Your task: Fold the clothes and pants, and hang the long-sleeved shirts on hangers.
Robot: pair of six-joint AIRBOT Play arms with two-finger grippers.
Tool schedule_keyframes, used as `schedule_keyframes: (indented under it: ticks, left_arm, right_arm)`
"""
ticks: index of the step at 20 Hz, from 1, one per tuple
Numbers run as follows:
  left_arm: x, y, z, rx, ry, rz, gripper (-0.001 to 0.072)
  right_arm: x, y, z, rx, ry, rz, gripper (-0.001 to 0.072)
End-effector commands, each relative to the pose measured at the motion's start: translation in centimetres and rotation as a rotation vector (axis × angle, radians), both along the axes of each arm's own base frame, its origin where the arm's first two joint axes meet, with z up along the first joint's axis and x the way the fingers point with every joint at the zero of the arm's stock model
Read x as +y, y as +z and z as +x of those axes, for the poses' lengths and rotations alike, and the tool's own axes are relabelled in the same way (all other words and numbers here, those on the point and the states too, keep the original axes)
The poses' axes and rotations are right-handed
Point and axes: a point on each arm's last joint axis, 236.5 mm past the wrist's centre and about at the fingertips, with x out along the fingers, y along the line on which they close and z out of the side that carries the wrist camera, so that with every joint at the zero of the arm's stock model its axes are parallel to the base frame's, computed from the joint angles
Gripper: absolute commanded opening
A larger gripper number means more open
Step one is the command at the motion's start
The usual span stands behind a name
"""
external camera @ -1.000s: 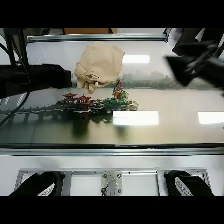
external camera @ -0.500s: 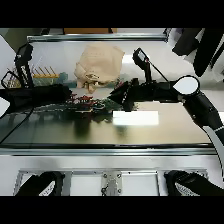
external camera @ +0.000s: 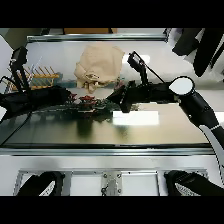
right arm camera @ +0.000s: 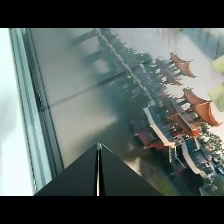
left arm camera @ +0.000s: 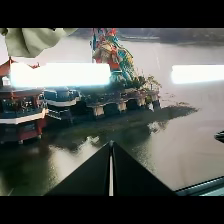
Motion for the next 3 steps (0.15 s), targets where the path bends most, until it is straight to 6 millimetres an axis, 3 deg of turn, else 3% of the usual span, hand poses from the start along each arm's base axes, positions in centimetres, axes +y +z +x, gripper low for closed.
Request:
schedule_keyframes:
  ticks: [1, 3]
  left_arm:
    - [0.01, 0.13, 0.04, -0.005, 0.002, -0.004, 0.0019]
    - [0.01, 0.11, 0.05, -0.005, 0.003, -0.003, 0.0018]
  right_arm:
    - [0.06, -0.09, -0.02, 0.001, 0.002, -0.001, 0.0024]
    - [0.06, -0.09, -0.01, 0.001, 0.002, -0.001, 0.0024]
